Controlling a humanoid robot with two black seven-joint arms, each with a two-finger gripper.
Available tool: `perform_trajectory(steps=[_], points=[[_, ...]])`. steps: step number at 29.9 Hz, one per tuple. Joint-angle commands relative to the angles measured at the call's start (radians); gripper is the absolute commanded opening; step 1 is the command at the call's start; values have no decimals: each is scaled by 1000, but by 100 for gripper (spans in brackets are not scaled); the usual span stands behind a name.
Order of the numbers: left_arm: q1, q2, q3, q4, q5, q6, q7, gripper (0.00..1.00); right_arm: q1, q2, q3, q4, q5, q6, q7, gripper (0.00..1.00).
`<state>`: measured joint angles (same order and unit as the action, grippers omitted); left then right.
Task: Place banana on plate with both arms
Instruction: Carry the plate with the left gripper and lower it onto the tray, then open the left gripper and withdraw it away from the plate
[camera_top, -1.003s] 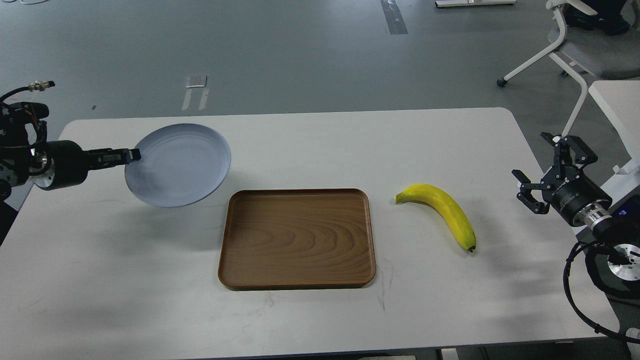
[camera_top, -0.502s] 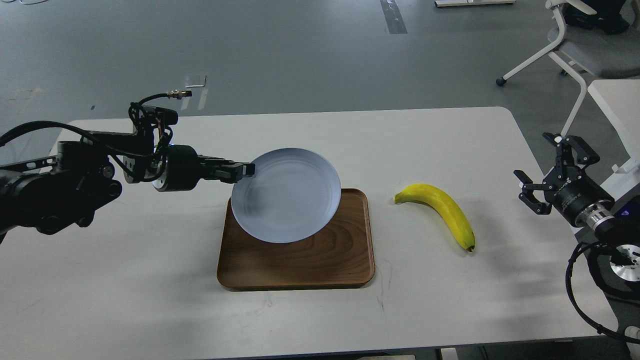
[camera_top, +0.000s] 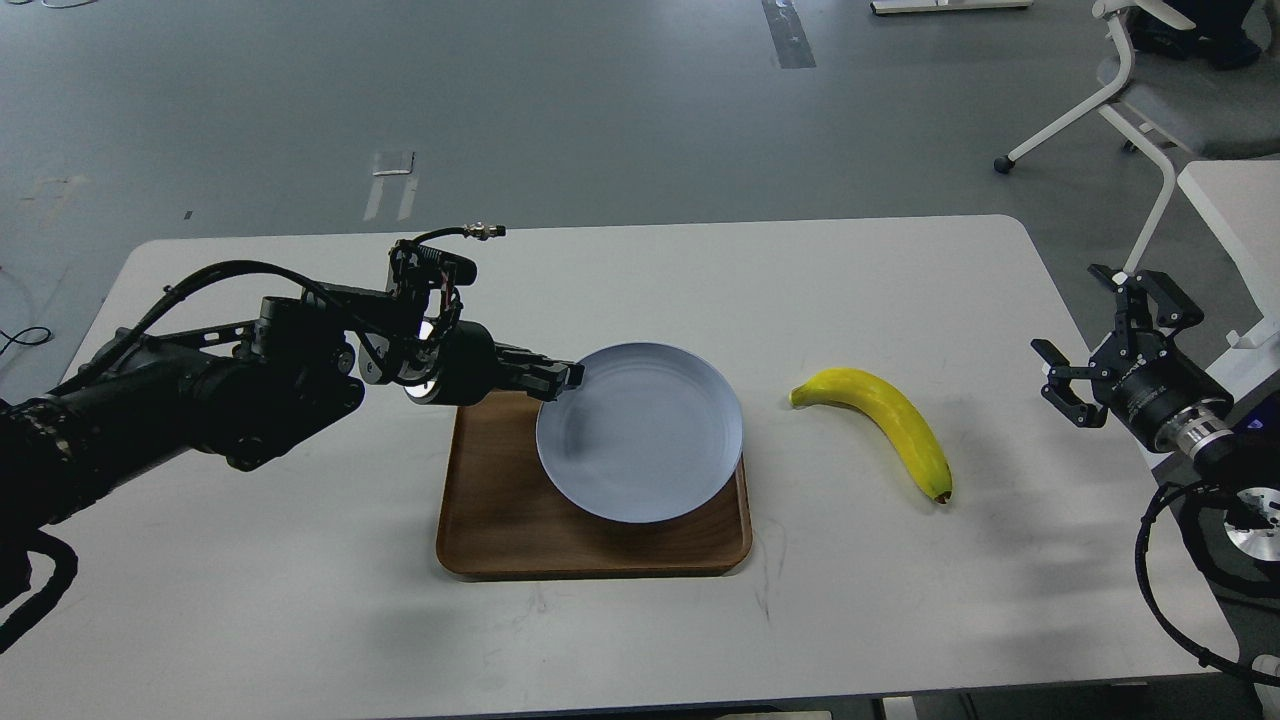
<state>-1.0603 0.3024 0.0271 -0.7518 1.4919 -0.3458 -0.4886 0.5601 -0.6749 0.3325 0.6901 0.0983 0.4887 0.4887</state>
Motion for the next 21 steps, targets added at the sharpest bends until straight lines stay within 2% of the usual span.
perform_trajectory(steps=[1,14,17,18,19,20,21], points=[[5,-23,33,38,7,7,0,0,-2,-2,0,0,0,0,0,100],[13,-65,62,114,4,10,0,0,-2,0,-1,0,0,0,0,100],[13,-66,62,114,-2,8,0,22,-2,0,-1,0,0,0,0,100],[13,-65,62,114,-4,8,0,42,-2,0,-1,0,0,0,0,100],[13,-65,62,114,-4,8,0,54,-2,0,-1,0,0,0,0,100],[13,-65,62,114,-5,8,0,81,-2,0,-1,0,0,0,0,100],[13,-62,62,114,-10,8,0,96,-3,0,-1,0,0,0,0,100]])
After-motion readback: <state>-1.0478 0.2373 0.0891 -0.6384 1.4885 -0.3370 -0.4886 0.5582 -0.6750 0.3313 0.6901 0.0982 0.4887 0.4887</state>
